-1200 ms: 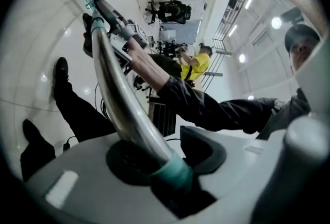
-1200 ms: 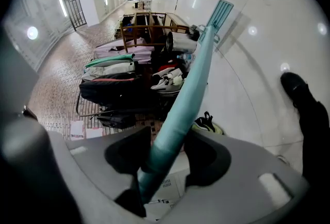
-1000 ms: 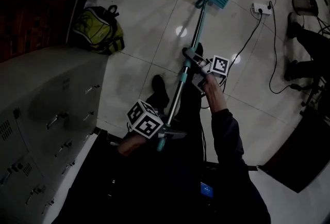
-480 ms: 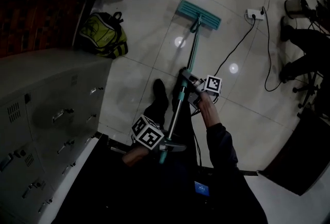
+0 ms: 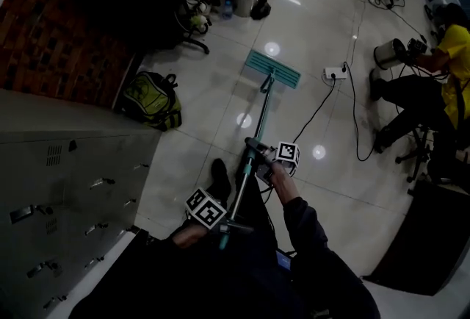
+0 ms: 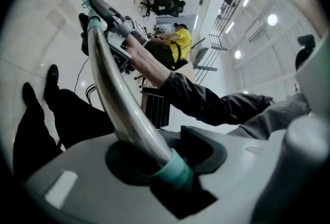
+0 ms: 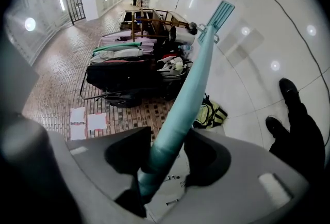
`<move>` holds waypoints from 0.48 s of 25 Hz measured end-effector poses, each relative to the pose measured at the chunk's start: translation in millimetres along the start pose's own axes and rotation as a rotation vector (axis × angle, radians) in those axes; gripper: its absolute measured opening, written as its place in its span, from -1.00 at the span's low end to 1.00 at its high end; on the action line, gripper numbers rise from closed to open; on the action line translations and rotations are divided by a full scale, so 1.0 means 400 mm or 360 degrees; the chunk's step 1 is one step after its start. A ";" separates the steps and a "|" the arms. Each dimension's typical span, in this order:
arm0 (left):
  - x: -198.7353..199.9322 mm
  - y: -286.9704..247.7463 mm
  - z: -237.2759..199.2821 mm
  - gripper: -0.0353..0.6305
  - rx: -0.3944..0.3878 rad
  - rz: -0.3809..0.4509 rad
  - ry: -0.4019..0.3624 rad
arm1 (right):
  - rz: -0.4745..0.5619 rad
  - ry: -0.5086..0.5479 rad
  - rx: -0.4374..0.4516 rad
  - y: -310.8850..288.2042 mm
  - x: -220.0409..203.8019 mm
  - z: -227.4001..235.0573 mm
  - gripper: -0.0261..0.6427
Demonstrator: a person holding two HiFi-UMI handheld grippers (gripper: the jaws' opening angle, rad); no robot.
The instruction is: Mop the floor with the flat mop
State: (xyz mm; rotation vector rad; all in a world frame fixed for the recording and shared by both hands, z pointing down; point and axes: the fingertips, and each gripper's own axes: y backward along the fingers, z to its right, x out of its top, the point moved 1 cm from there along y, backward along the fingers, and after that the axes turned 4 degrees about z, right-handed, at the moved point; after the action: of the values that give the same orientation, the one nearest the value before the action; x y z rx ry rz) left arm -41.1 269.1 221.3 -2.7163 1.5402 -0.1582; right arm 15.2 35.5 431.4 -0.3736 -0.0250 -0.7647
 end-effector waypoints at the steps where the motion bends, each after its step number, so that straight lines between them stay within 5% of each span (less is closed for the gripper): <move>1: 0.000 0.004 0.004 -0.40 -0.0001 0.0009 -0.0007 | 0.0013 -0.0002 -0.0008 0.002 0.000 -0.007 -0.31; 12: 0.043 0.029 0.027 -0.39 0.0009 -0.0019 -0.0129 | 0.0061 0.0065 -0.0005 -0.008 0.064 -0.087 -0.31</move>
State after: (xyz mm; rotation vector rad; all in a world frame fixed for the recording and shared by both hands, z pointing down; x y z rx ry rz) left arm -41.1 248.1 211.1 -2.6920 1.5001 -0.0518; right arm 27.6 4.5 404.0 -0.3609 0.0215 -0.7343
